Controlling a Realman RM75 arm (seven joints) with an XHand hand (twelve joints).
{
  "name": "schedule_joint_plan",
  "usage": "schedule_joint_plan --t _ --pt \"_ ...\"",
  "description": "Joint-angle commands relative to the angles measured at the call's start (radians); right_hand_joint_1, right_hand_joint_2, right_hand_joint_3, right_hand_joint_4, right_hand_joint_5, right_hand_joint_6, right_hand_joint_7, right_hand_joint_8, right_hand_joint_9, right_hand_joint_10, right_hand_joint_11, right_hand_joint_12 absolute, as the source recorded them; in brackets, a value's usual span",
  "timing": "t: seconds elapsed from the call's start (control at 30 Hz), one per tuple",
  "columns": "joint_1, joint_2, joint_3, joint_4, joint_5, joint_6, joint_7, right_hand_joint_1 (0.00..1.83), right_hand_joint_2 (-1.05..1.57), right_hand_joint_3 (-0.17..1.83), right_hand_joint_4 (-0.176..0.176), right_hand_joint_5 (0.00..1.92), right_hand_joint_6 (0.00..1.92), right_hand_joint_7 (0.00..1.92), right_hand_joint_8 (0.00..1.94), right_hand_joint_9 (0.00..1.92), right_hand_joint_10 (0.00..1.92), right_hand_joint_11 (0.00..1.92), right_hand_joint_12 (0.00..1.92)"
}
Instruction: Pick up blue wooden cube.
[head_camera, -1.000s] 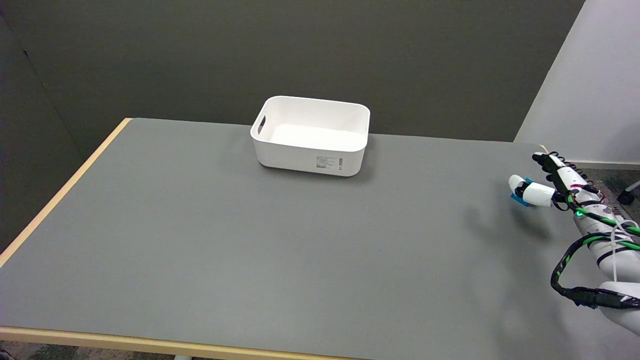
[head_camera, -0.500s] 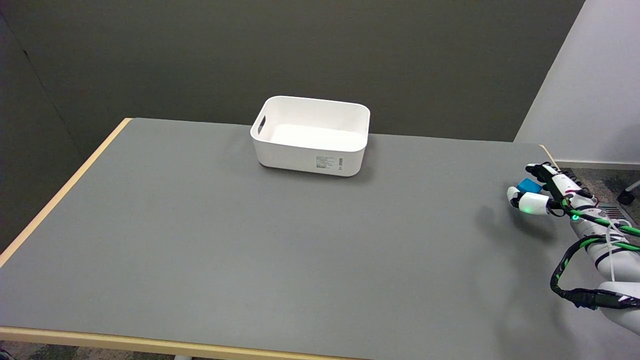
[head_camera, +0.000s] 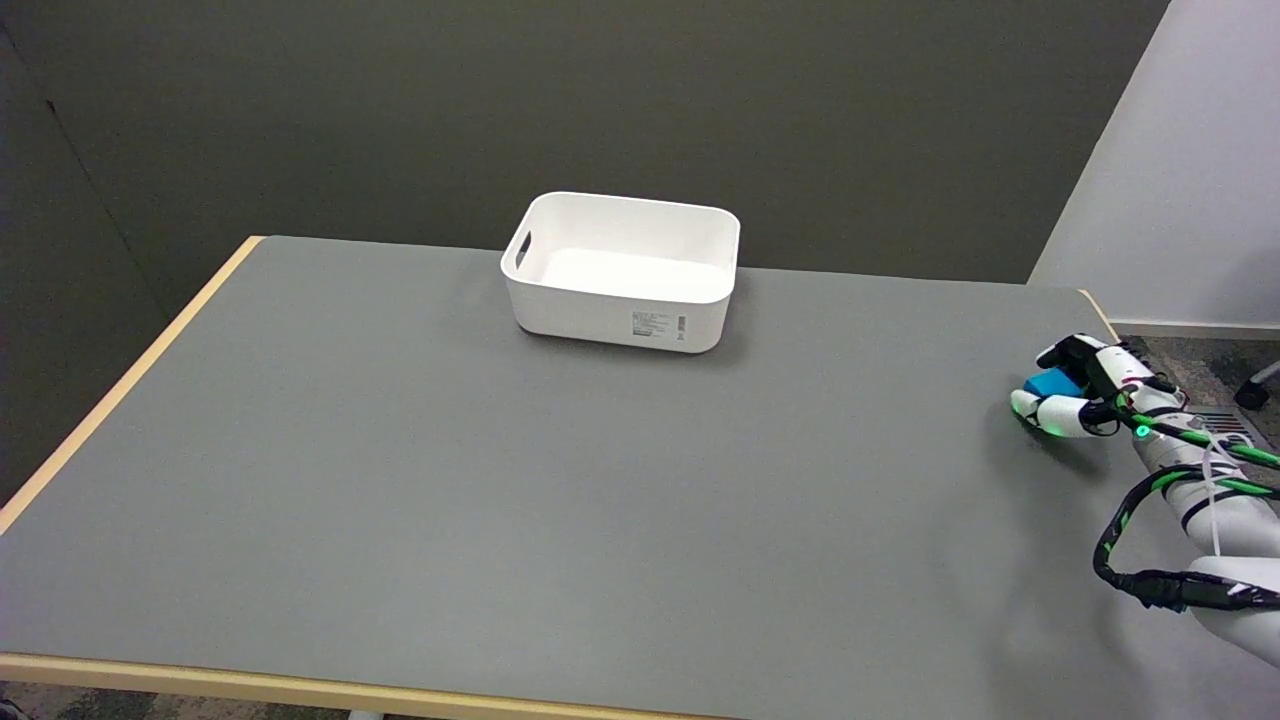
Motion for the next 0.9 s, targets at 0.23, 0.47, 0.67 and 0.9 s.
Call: schedule_joint_plan --t 0.23,0.47,0.67,0.9 --pt "-0.002 -0.011 0.002 -0.093 0.009 0.147 -0.038 1.02 1.38 0.14 -0.097 0.38 1.70 0.54 1.94 0.41 1.92 0.00 1.92" --pt "-0.024 -0.009 -0.014 -0.283 -0.002 0.293 0.124 1.01 1.37 0.17 -0.081 0.38 1.72 0.53 1.94 0.44 1.92 0.00 1.92" --pt "0.014 0.026 -0.103 -0.387 -0.004 0.377 0.243 1.03 1.40 0.13 -0.125 0.33 1.75 0.57 1.92 0.44 1.92 0.00 1.92" --pt "0.152 0.070 -0.295 -0.437 -0.004 0.430 0.288 1.04 1.38 0.14 -0.123 0.34 1.74 0.58 1.90 0.46 1.92 0.00 1.92"
